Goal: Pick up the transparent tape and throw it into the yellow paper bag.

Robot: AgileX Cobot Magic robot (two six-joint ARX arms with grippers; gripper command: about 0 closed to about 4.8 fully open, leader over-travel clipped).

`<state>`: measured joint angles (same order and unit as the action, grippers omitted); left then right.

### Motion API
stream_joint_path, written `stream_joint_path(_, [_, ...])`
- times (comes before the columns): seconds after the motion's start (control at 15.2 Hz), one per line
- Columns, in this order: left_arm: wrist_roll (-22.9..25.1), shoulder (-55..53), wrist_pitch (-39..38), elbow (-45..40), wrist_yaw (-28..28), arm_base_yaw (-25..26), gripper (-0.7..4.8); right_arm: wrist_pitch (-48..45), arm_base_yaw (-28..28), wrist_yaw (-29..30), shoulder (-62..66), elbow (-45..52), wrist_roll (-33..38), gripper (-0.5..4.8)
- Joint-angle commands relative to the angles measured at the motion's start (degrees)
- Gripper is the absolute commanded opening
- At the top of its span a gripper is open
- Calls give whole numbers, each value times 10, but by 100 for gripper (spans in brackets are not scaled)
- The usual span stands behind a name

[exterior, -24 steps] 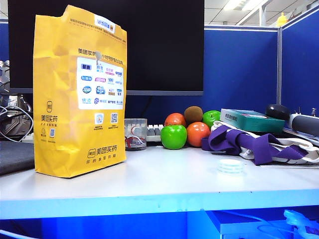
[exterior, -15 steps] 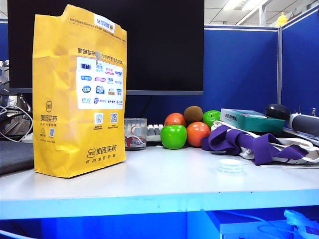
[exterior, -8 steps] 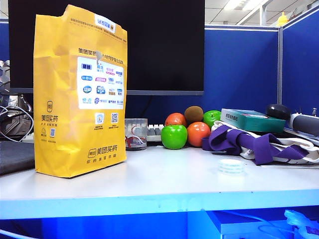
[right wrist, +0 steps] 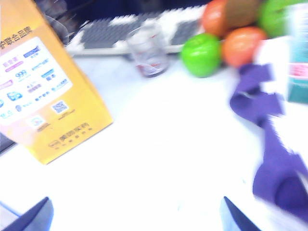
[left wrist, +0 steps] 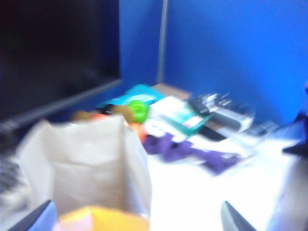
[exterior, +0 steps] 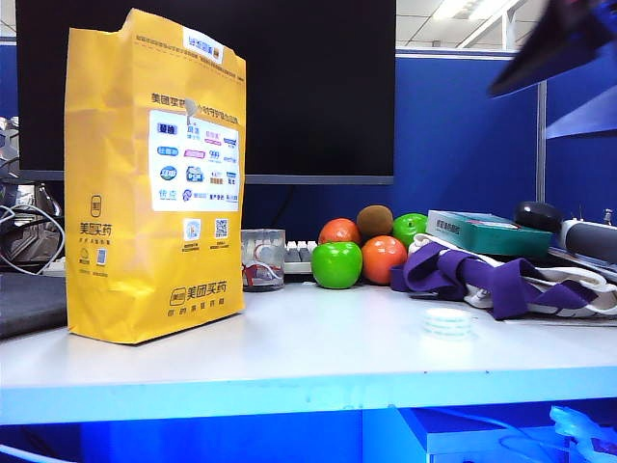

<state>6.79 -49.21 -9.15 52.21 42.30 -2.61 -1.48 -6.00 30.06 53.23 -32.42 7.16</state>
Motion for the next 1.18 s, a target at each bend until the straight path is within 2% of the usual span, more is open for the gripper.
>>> stream_joint_path(0.07, [97,0,-100,21,-132,-89,479,-4,0,13,80,-41,-34,479])
stream_joint_path(0.33, [108,-7,-150,21,-291,-281,479,-4,0,17,175,-63,-60,479])
stream_joint_path(0.39, [106,-23,-145,21,-339,-356,479,-8,-1,12,206,-65,-59,479])
stream_joint_path(0.46, [106,-38,-141,21,-361,-385,479,-8,-1,0,221,-65,-59,479])
stream_joint_path(0.59, [106,-74,-132,21,-373,-408,479,-9,-3,-4,244,-68,-59,479])
stream_joint_path(0.92, [104,-201,-33,21,-324,-406,479,4,-34,-5,304,-109,-63,479])
stream_joint_path(0.98, [104,-217,-23,21,-304,-406,479,3,-47,-18,311,-110,-76,479])
stream_joint_path(1.11, [103,-233,-7,21,-304,-407,479,18,-65,-76,319,-115,-111,479])
stream_joint_path(1.18, [100,-233,-6,21,-301,-407,479,17,-66,-76,320,-115,-111,479])
